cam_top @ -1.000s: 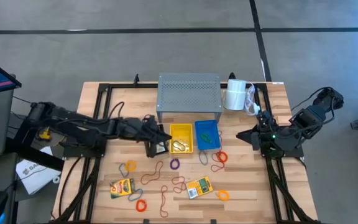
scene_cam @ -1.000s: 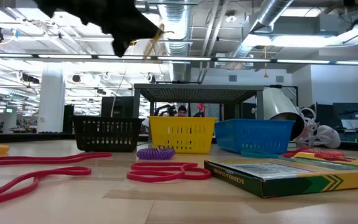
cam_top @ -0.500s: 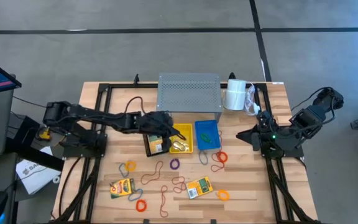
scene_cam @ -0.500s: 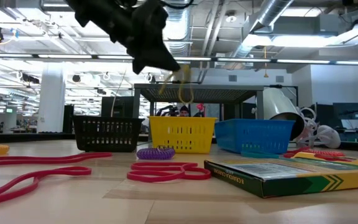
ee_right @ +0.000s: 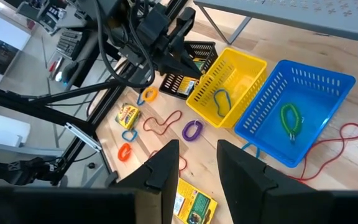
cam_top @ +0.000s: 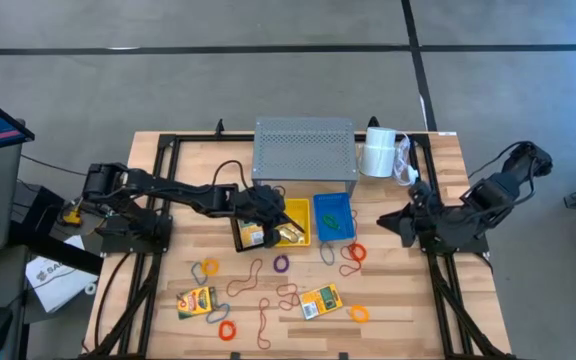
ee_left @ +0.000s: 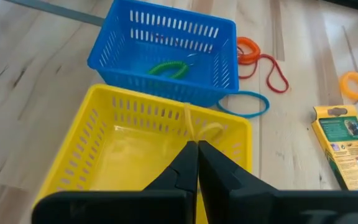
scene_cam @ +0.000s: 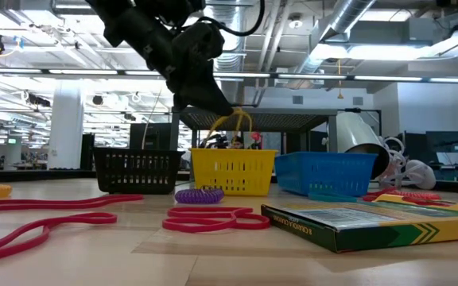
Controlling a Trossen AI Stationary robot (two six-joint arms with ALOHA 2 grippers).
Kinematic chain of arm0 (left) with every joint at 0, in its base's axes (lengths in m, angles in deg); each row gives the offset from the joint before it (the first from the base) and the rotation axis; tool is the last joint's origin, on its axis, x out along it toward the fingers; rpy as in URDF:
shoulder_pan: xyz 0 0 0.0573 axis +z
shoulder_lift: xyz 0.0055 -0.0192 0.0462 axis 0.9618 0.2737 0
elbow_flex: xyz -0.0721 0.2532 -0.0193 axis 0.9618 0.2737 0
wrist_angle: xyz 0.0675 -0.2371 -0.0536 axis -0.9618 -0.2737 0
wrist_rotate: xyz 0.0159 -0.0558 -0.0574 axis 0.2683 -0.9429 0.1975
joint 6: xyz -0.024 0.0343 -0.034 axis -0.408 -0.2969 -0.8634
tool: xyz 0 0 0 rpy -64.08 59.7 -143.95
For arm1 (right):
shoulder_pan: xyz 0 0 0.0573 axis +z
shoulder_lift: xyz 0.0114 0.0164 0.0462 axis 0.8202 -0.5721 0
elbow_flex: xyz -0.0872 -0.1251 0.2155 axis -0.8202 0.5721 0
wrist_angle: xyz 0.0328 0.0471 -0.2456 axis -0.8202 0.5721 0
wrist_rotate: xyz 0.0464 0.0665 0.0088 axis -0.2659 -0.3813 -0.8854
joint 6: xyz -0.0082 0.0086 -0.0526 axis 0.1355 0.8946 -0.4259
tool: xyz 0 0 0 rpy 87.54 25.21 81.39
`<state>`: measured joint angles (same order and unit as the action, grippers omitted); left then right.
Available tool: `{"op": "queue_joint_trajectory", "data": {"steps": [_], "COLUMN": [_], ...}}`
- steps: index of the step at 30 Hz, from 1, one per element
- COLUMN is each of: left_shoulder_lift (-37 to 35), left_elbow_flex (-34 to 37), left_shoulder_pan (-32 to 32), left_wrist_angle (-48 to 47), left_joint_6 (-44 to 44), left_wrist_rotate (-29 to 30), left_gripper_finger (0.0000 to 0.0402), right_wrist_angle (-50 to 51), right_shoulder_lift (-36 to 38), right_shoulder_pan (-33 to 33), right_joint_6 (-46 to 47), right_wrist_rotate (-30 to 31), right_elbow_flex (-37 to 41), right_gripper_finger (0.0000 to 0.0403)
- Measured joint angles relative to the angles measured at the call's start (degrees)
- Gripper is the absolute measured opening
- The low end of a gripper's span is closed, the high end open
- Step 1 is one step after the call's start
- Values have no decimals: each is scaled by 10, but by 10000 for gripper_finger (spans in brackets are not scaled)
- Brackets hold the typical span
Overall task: Pick & Place Office Desk Supplies
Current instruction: Put the yellow rubber band into the yellow basket
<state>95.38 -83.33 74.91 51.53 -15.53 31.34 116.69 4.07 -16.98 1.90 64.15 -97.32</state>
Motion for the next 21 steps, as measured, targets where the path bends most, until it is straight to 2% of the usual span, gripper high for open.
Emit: {"op": "queue_joint_trajectory", "data": {"steps": [21], "left_shoulder_lift": [1], "left_elbow_flex": [0], "left_shoulder_pan": [4], "left_wrist_angle": [-4], "left_joint_6": [-9], "left_wrist_rotate": [4], "left_gripper_finger": [1], "right_wrist_angle": [-7], "right_shoulder_lift": [-12], "right_shoulder_pan": [0], "right_joint_6": [5], "right_wrist_rotate": [-2], "right_elbow_flex": [0], "right_gripper_finger": [107]}}
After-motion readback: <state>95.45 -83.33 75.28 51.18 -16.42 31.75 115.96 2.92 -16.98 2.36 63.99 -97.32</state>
